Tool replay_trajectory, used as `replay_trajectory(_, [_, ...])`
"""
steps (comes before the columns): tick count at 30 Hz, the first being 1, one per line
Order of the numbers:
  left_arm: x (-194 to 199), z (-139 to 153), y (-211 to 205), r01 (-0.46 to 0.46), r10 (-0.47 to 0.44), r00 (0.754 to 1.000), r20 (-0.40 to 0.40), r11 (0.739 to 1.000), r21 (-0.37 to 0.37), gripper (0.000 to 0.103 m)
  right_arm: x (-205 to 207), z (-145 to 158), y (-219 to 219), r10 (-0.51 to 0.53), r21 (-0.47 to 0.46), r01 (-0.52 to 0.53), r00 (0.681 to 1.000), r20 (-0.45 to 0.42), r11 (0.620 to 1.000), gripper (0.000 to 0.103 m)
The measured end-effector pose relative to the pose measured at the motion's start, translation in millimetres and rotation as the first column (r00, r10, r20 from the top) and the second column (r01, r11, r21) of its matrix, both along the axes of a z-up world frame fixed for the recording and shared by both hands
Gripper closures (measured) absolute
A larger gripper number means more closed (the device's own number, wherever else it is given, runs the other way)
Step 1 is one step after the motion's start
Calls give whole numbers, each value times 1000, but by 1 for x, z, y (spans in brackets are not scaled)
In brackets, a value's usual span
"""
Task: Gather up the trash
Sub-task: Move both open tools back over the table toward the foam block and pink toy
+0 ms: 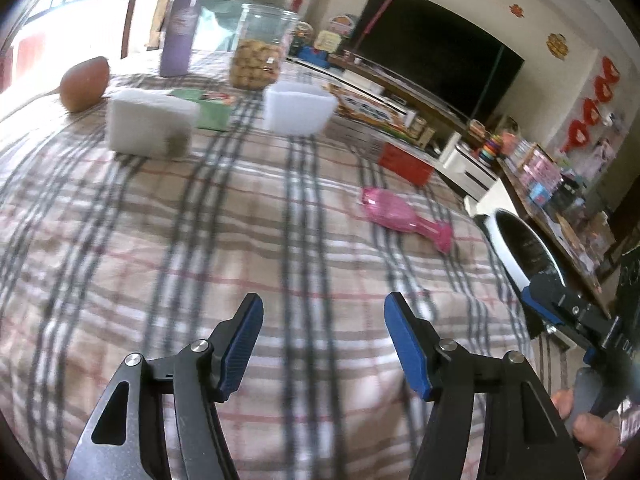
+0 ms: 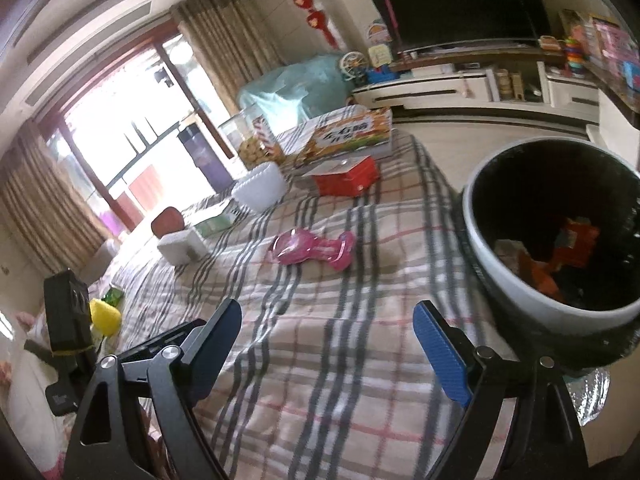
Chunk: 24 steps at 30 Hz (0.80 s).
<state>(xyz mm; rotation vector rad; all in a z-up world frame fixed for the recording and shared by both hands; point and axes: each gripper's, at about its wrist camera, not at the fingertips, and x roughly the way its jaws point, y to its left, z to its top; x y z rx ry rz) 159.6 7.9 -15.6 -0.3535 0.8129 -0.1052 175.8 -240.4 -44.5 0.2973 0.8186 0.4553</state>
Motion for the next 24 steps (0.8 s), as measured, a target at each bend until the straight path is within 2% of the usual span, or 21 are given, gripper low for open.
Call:
replay_trajectory(12, [-11, 4, 21, -65, 65, 998, -6, 997, 35, 35, 13, -4, 36, 105, -41, -105, 994, -15, 994, 10])
replay_trajectory(24, [16, 7, 68, -59, 60, 998, -5, 993, 100, 30, 36, -5, 57, 170, -103, -169, 986, -5, 980, 9])
